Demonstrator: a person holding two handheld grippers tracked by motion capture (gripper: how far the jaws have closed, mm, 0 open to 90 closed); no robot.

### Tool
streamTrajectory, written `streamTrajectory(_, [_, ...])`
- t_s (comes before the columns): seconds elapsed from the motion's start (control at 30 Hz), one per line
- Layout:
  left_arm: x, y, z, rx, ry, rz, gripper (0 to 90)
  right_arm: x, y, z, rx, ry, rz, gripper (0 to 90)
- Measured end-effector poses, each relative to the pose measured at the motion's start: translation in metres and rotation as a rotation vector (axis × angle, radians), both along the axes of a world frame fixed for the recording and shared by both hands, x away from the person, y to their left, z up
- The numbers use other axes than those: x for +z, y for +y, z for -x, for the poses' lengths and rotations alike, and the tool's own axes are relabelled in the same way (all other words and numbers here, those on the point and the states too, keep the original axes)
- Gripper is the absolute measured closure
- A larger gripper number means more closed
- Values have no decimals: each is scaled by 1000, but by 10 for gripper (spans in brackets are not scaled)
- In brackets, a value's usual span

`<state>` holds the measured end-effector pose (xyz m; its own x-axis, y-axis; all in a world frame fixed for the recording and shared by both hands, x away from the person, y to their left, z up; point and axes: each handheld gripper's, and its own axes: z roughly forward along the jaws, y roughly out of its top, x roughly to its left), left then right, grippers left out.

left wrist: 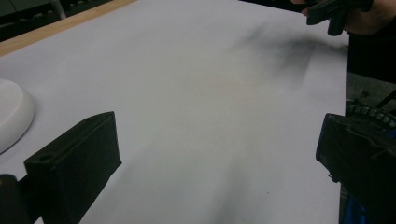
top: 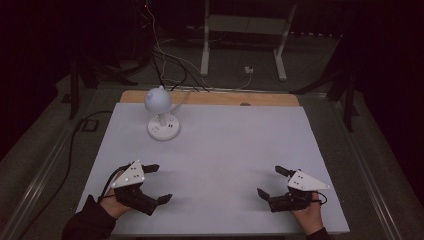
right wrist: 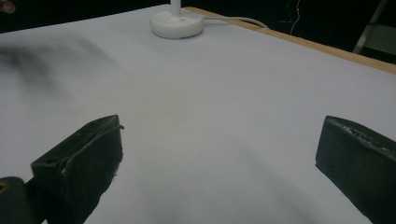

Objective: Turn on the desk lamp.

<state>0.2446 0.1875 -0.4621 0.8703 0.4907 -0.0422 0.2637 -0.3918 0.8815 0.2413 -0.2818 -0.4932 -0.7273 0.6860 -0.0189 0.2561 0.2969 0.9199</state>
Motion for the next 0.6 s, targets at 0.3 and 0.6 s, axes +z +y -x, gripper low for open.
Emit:
streamTrajectory(0.3, [6, -5, -13, 70, 3, 15, 3, 0, -1, 0, -3, 3, -12, 6])
streamTrajectory(0.6, [14, -7, -31, 171, -15, 33, 3, 0, -2, 0, -5, 4, -18, 6])
